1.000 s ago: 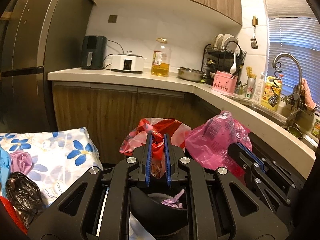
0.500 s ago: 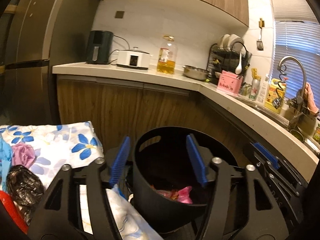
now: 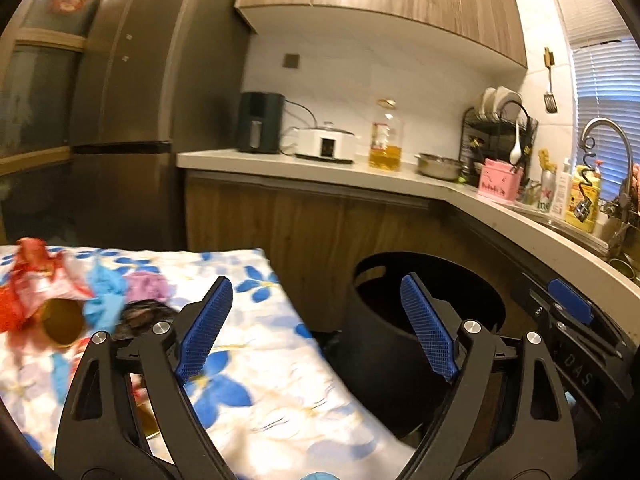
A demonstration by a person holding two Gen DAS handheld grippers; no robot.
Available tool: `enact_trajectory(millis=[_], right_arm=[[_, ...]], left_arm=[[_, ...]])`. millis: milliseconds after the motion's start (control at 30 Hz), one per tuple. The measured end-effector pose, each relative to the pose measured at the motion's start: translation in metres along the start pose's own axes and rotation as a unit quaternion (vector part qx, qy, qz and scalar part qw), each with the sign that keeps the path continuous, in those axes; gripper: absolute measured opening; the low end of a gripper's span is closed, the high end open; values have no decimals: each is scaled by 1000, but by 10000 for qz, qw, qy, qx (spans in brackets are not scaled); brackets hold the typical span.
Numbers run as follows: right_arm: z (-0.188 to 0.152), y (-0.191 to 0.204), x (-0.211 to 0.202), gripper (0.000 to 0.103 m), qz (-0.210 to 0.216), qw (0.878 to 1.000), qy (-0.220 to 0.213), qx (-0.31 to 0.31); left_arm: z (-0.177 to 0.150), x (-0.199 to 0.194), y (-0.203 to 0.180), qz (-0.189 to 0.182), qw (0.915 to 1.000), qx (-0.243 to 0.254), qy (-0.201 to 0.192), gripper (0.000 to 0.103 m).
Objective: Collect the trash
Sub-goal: 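Open the left tool over the bin while the right tool releases the pink bag, then move both open tools back toward the red can on the table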
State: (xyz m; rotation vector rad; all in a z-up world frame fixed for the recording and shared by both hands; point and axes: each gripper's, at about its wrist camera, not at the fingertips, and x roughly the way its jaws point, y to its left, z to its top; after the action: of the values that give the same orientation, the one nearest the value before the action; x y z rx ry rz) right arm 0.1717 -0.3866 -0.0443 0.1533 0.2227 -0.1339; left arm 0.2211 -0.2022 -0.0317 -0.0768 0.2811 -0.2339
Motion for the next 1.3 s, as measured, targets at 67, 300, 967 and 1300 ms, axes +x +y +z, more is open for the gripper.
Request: enact_trajectory(millis=[67, 300, 967, 1300], right_arm=[[-1, 7, -6, 66, 21, 10000, -28, -47], [-12, 35, -23, 66, 334, 9994, 56, -41], [-91, 203, -35, 57, 2009, 9732, 899, -669], [-110, 248, -12, 32, 2294, 9612, 1342, -736]], left_arm=[[-4, -14, 8, 189, 9998, 10, -83, 85], [-32, -64, 57, 911, 9957, 12, -196, 84], [-57, -144, 197, 2112, 9746, -729, -149, 84], [-61, -157, 229, 2285, 9688, -949, -127, 84]])
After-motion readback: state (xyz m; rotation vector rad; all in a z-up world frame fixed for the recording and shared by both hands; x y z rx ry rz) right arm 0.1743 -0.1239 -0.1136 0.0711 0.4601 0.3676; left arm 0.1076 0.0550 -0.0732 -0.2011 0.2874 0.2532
